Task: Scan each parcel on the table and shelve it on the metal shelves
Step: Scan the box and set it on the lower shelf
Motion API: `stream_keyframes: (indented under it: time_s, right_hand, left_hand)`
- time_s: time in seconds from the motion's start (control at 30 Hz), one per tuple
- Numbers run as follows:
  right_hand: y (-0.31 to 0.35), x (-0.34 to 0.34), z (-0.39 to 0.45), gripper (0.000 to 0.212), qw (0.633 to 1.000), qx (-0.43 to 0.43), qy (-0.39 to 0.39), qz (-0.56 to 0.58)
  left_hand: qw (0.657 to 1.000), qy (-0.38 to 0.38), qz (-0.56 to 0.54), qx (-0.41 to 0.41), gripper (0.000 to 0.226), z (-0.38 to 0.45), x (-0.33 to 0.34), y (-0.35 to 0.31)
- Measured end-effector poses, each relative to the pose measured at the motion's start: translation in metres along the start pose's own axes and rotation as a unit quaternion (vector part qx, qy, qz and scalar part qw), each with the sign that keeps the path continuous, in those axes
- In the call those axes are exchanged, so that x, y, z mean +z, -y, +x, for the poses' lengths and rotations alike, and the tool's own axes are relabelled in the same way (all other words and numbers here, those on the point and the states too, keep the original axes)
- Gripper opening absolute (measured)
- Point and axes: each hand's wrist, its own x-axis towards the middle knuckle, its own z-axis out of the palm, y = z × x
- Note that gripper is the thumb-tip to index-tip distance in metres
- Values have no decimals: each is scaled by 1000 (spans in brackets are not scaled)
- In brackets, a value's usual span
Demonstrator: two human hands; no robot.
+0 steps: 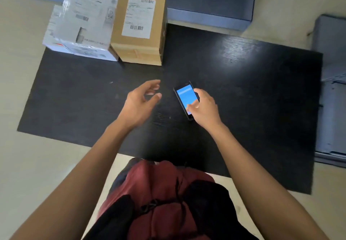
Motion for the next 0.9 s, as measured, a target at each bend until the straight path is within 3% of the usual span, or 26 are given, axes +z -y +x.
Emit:
stream_keyframes:
  time_s: [0.23,0.5,0.9]
  right_hand:
    - [-24,38,13,84,994,76,-4,-82]
    - [-22,66,28,109,981,106,-12,-162]
    - [-2,67,49,111,982,148,-9,-121]
  left_hand:
    - [997,76,30,-11,39,22,26,6]
    - [991,126,39,-15,38,39,22,20]
    - [989,144,18,-23,38,57,-24,47]
